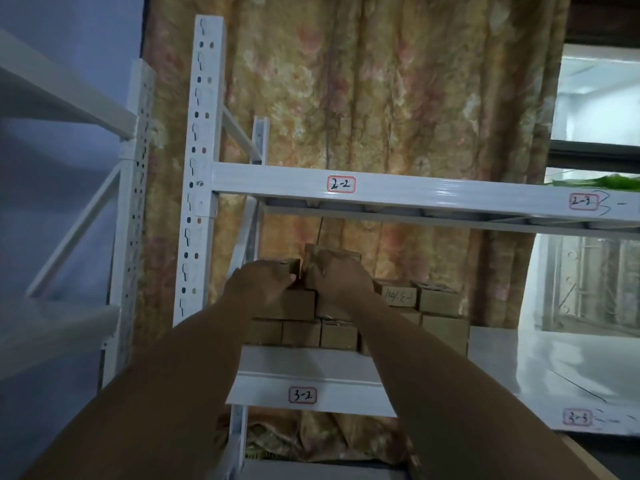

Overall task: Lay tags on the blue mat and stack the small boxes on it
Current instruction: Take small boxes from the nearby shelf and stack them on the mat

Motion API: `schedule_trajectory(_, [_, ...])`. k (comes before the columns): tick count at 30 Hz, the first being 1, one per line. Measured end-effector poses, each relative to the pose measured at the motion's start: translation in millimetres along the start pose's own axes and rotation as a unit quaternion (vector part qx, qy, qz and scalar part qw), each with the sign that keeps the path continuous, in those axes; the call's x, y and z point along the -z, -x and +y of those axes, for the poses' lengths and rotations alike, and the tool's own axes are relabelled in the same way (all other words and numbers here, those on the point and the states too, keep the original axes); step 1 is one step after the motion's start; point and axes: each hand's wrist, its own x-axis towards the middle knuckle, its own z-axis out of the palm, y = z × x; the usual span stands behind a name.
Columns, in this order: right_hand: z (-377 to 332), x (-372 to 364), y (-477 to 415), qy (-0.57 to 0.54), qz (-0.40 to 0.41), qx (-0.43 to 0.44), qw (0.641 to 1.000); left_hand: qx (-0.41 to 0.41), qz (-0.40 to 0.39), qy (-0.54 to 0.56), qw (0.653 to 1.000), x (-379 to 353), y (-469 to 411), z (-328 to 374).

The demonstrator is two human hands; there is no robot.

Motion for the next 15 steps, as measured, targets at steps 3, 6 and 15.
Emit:
schedule_trajectory(3, [-19,-11,-10,-0.014,0.041,0.030,0.999,0.003,0.057,0.002,0.998,2,-5,-10])
schedule_trajectory(6, [-39,-22,-16,-0.042,0.018,0.029,0.999,0.023,0.091,0.051,0.994,-1,-11,-18])
schedule_trajectory(15, [-75,-50,-41,-0.089,-0.049,-0.103,0.990,0.153,0.056,0.309,0.937,-5,-43,-28])
